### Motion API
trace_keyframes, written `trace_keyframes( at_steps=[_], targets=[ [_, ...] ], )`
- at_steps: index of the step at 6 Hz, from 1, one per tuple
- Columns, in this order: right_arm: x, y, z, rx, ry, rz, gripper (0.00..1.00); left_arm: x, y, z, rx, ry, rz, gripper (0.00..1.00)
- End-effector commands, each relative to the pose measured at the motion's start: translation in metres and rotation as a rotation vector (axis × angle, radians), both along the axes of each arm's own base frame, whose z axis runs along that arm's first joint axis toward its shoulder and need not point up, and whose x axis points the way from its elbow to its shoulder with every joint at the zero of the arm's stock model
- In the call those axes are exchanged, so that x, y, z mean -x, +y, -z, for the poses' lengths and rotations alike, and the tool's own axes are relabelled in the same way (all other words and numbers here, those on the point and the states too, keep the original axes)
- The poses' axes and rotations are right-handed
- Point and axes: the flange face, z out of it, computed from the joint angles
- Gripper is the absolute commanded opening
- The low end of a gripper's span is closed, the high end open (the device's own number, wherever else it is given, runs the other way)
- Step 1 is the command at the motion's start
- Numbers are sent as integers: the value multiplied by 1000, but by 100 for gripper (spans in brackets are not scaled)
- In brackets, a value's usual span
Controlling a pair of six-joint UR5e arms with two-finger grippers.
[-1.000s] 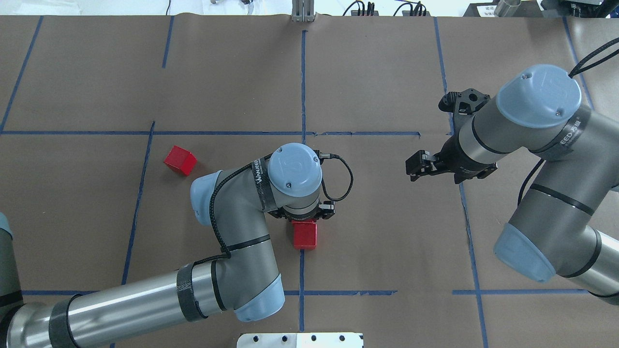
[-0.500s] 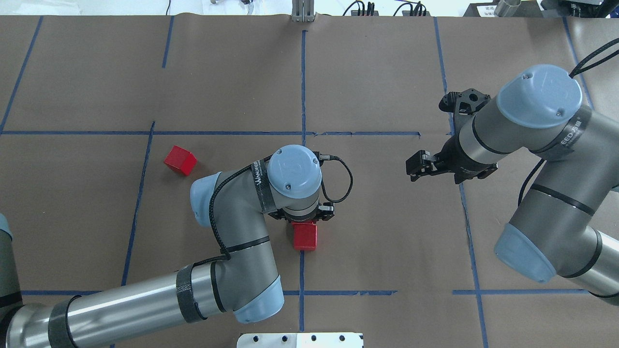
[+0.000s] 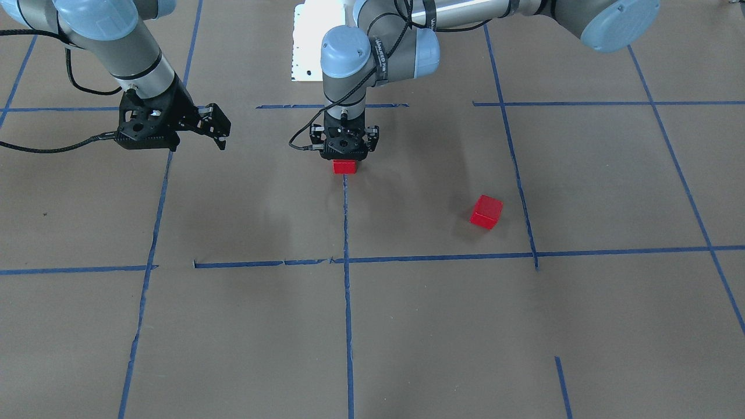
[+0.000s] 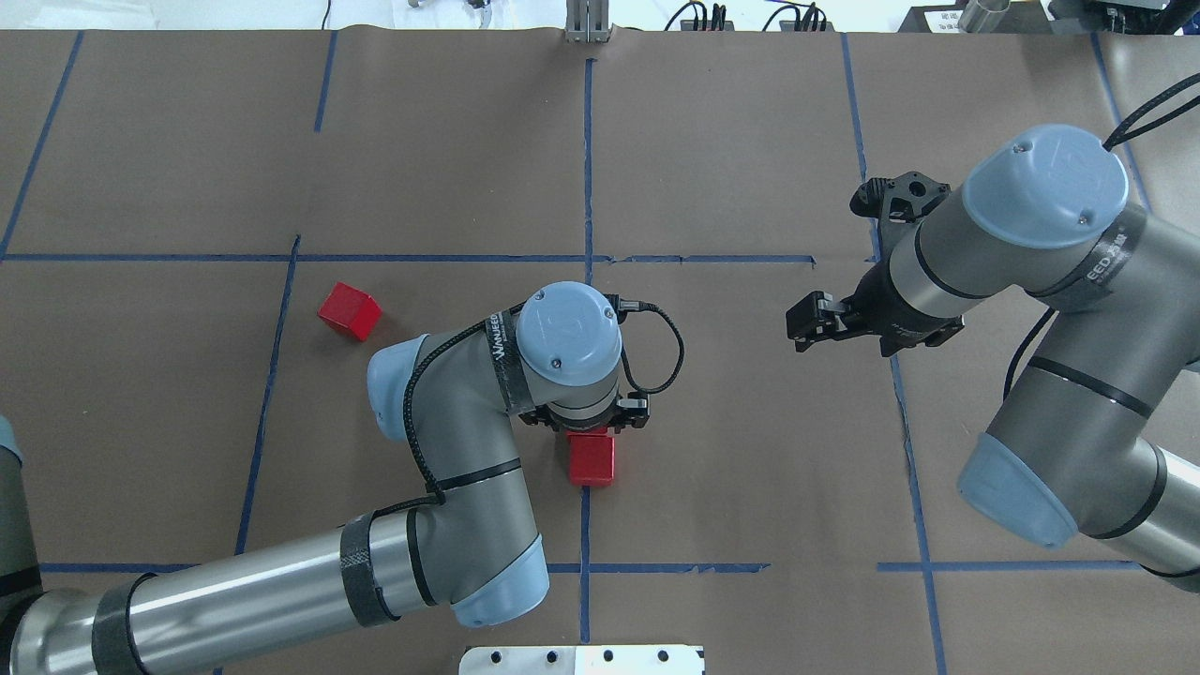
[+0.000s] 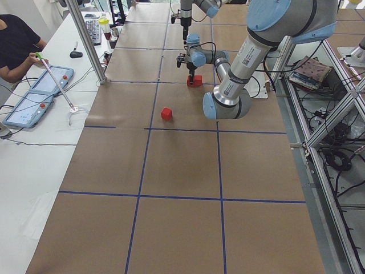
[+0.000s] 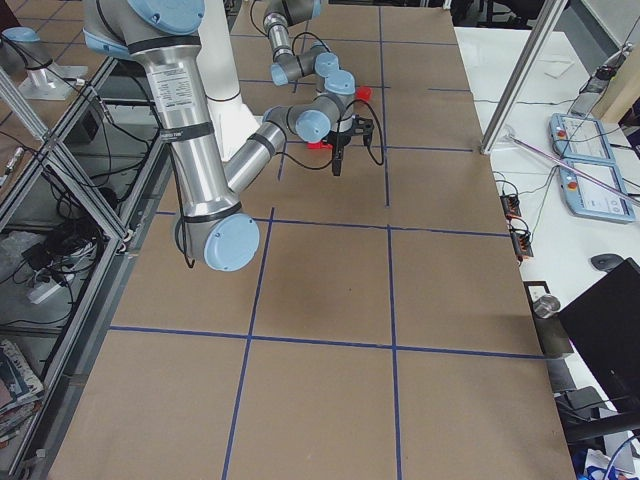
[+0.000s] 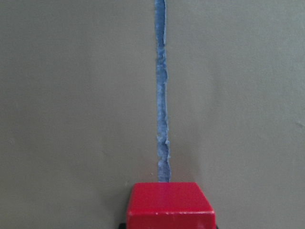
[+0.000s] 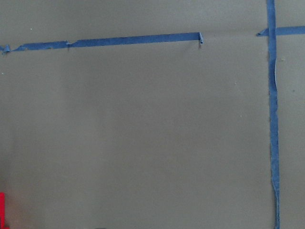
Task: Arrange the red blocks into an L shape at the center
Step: 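Set the cube beside the placed cube, farther from the robot, and release, then move the left gripper back to the remaining red cube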
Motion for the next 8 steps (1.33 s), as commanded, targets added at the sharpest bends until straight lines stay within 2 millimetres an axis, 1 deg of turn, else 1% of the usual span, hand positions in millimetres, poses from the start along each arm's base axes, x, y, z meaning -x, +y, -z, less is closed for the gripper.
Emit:
trace_keyframes(
  at_steps=[1, 2, 3, 4, 5, 6, 7, 8],
  targets=[
    [0, 0, 0, -1, 0, 1, 100, 12, -4, 13, -11, 29, 11, 82],
    [-1, 0, 0, 0, -1, 1, 100, 44, -32, 27, -32, 60, 62, 82],
    [-2, -1, 0, 0, -1, -1, 100, 70, -57, 16, -42, 57, 101, 82],
    [-1, -1, -4, 5, 7, -2, 100, 100, -71, -26, -151, 65, 56, 82],
    [-1, -1, -3, 1, 5, -2, 100, 132, -93, -69, -233, 48, 35, 82],
    [-1, -2, -2, 0, 4, -2, 100, 161, -116, -90, -295, 38, -16, 82],
    [-2, -2, -2, -1, 5, -4, 100, 186, -135, -102, -317, 29, -43, 82],
    [-5, -6, -3, -6, 7, -7, 100, 195, -134, -119, -309, 31, -53, 82]
  ],
)
